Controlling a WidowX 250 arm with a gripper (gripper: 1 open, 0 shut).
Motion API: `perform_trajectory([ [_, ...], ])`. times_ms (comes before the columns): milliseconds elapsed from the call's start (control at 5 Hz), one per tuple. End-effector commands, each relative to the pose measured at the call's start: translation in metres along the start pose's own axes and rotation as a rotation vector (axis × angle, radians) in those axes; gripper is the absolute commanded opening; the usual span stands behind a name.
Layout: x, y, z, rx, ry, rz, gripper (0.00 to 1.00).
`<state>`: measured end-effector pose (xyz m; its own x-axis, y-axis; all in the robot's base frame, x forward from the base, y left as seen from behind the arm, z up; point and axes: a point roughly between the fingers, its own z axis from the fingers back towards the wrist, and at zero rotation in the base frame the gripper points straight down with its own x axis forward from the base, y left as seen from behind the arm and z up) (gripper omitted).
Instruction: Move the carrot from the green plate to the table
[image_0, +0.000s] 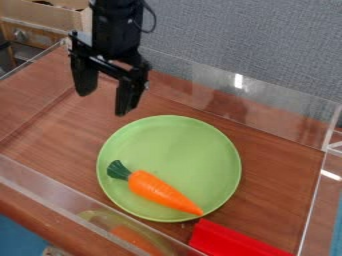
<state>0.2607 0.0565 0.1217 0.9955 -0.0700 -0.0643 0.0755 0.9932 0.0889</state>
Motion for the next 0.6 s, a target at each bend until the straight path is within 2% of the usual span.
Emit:
perform_trajectory([
  [0,0.0026,0.007,0.0026,0.007,-0.039,-0.029,1.0],
  [400,0.0023,0.0113,0.0097,0.017,-0.052,-0.102,1.0],
])
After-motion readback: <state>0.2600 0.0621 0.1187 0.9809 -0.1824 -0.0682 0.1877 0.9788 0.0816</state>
